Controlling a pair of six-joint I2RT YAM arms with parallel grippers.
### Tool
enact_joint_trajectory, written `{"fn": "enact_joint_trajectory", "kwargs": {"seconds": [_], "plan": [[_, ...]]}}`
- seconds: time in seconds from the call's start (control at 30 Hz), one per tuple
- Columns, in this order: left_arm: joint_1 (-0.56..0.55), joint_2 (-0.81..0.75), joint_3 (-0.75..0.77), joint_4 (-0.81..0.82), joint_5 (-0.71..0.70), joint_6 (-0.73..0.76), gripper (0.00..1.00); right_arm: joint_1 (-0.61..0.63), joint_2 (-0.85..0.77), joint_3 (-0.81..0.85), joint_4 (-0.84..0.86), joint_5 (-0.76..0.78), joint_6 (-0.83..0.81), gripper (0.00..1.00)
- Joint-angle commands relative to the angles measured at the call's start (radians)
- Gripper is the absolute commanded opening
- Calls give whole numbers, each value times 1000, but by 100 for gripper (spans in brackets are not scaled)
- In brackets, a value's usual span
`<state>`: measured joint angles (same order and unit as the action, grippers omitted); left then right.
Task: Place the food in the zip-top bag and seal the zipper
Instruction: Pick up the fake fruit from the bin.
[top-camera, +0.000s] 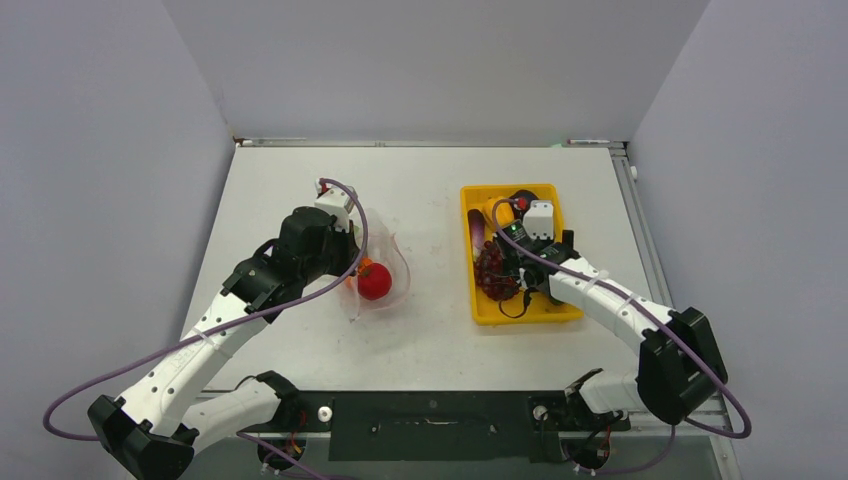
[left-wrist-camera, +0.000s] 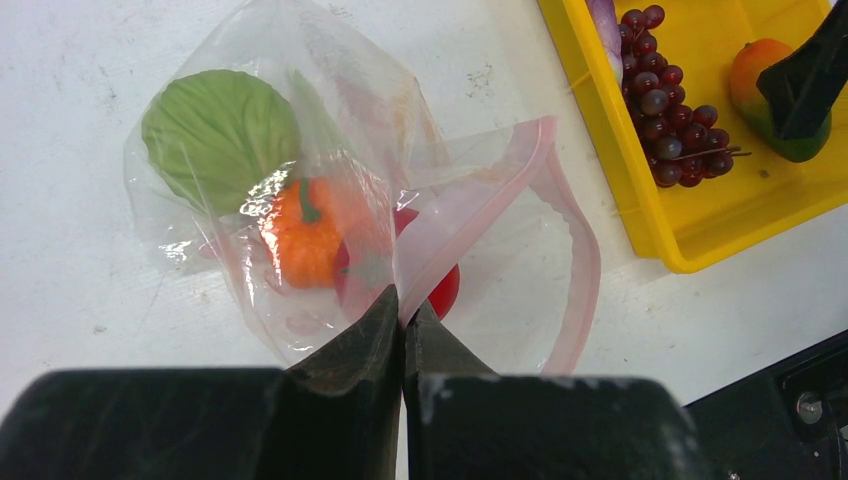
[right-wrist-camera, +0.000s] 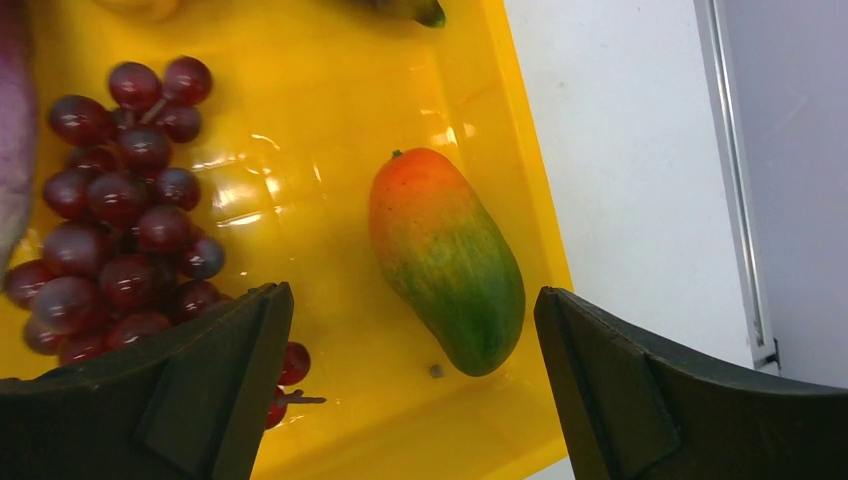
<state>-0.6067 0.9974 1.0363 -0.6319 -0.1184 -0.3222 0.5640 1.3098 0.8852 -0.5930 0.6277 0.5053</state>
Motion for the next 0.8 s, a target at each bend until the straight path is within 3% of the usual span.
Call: {"fn": "enact_joint_trajectory", "kwargs": {"seconds": [0.0, 0.77], "plan": [[5, -6, 11, 43, 14, 14, 0, -9, 59, 26, -39, 111, 66, 96], [5, -16, 11, 41, 16, 15, 0, -111, 220, -26, 90, 83, 81, 96]]}}
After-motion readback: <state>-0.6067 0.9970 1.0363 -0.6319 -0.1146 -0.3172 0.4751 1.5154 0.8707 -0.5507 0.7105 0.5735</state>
